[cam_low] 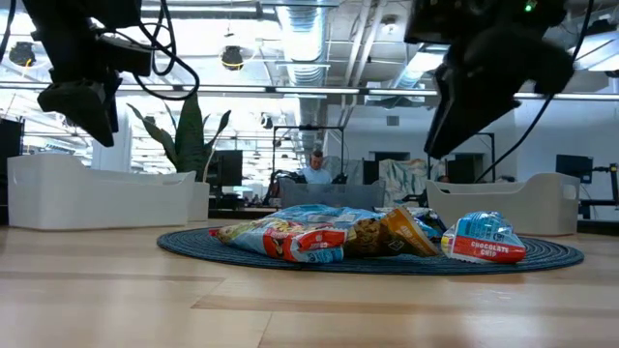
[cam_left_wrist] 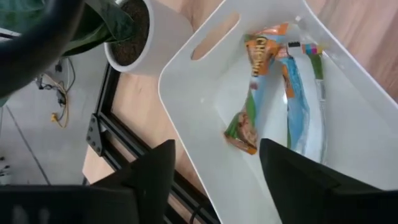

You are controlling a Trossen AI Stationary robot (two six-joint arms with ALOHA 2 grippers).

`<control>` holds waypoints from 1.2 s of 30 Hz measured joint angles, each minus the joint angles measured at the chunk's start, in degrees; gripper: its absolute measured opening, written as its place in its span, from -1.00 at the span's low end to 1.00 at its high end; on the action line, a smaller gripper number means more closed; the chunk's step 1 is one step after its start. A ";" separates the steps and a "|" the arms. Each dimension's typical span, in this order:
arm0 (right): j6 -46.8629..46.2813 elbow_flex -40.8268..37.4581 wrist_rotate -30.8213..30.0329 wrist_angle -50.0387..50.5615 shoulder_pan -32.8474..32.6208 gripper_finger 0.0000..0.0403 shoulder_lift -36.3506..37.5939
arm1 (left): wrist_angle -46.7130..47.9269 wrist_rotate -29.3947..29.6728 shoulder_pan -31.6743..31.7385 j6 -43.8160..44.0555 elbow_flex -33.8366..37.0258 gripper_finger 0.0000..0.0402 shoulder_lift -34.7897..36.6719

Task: Pick and place Granola Bars by type
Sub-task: Put the red granola bar into the gray bin

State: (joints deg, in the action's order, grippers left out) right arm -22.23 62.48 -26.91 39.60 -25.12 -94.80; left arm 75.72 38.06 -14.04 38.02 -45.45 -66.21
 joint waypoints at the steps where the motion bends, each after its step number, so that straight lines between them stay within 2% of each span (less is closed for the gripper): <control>1: 1.61 0.00 2.37 -1.49 0.00 -0.34 0.00 | -0.09 -0.06 -0.08 -0.03 0.00 0.17 0.00; 6: 5.63 0.00 12.59 -6.22 0.00 -0.34 -0.15 | -2.97 1.07 -0.31 -3.33 0.00 0.21 0.00; 9: 5.70 0.00 15.95 -6.23 -0.26 -0.34 -0.20 | -4.50 1.76 -0.28 -5.42 0.00 0.20 0.00; 20: 7.30 -3.29 22.19 -11.95 -0.51 -0.34 -3.27 | -5.22 1.73 -0.28 -5.08 0.00 0.20 -0.02; 22: 7.27 -3.85 22.24 -9.16 -0.20 -0.33 -3.32 | -5.60 1.68 -0.28 -5.07 0.00 0.20 0.00; 36: 7.69 -4.99 23.99 -10.30 1.43 -0.25 -4.00 | -6.30 1.44 -0.28 -5.38 0.00 0.20 -0.02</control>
State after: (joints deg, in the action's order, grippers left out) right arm -14.55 57.49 -2.92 29.30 -23.69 -98.80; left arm 69.42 39.51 -14.33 32.64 -45.45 -66.24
